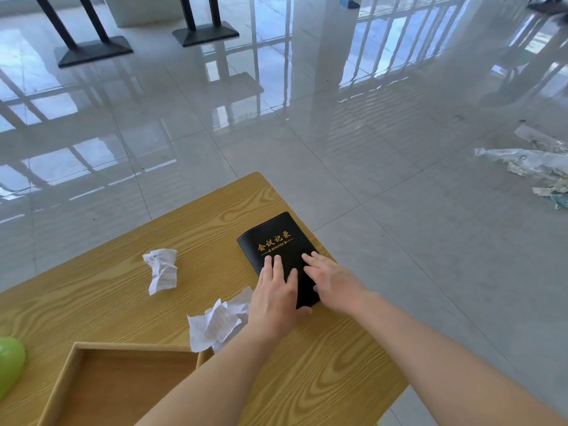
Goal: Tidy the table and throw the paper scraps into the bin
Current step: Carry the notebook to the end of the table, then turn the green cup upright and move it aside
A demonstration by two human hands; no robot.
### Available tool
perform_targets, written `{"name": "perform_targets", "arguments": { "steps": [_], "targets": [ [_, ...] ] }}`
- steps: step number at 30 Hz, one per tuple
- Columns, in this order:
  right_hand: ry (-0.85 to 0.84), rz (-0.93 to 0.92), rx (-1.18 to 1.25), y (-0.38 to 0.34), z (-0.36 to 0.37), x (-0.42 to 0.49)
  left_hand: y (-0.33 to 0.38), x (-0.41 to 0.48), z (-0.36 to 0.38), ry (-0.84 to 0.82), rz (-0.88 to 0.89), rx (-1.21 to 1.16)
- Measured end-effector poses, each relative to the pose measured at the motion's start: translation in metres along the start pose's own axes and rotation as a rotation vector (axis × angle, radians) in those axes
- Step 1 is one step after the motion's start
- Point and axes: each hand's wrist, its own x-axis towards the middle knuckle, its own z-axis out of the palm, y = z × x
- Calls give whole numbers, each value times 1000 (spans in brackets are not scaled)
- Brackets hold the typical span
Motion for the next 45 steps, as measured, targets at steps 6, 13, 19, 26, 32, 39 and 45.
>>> {"name": "perform_targets", "arguments": {
  "steps": [6,13,19,26,32,39,45],
  "targets": [
    [20,6,-3,-2,-5,18,-11,17,-3,3,-11,8],
    [27,6,-13,-5,-7,27,-13,24,-2,11,-40,-1],
    [49,6,-31,-7,-4,24,-15,22,-3,8,-22,22],
    [99,44,-60,-19,-10,13,-24,3,-27,30,-36,-7],
    [257,-13,2,-52,-24,-4,-62,-48,-54,80,-123,-5],
    [294,-61,189,-127,-16,-36,-106,-139,-78,143,-304,-53],
    [171,-106,269,-198,12,-62,-134,-228,-87,152,-458,-36]
  ]
}}
